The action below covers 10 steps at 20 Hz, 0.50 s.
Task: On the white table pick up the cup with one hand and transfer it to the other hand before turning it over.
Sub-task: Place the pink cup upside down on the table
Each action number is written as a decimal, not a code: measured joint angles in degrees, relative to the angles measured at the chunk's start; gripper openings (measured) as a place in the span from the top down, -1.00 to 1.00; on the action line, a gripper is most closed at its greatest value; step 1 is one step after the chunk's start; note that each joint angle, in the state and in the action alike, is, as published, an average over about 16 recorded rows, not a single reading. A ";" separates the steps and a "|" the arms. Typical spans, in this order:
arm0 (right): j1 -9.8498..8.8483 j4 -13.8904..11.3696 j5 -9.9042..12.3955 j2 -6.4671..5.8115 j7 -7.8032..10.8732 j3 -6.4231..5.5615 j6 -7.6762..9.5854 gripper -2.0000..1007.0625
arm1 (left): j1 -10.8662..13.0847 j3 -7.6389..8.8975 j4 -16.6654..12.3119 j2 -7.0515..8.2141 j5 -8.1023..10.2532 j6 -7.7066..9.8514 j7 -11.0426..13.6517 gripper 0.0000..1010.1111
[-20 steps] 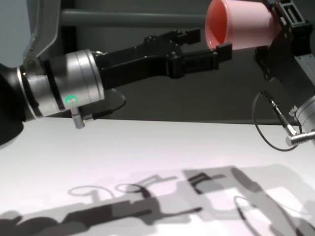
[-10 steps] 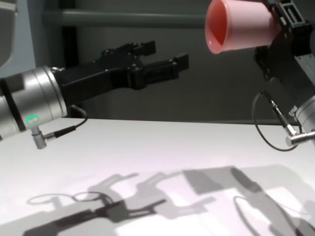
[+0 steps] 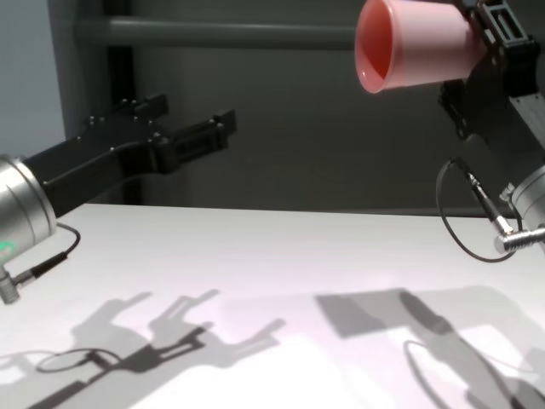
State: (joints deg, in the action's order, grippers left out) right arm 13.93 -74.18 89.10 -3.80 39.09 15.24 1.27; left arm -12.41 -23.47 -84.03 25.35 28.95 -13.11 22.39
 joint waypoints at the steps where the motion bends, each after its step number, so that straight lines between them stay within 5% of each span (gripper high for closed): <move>1: 0.00 0.00 0.00 0.00 0.00 0.00 0.00 -0.50 | 0.96 0.55 -0.44 -0.15 -0.46 -0.17 -1.43 -0.99; 10: 0.00 0.00 0.00 0.00 0.00 0.00 0.00 -0.50 | 7.87 4.20 -2.80 -2.45 -3.62 -1.66 -10.44 -0.99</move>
State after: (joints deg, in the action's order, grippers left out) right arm 13.93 -74.18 89.10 -3.80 39.09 15.24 1.27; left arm -4.54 -19.26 -86.82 22.90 25.34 -14.77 11.95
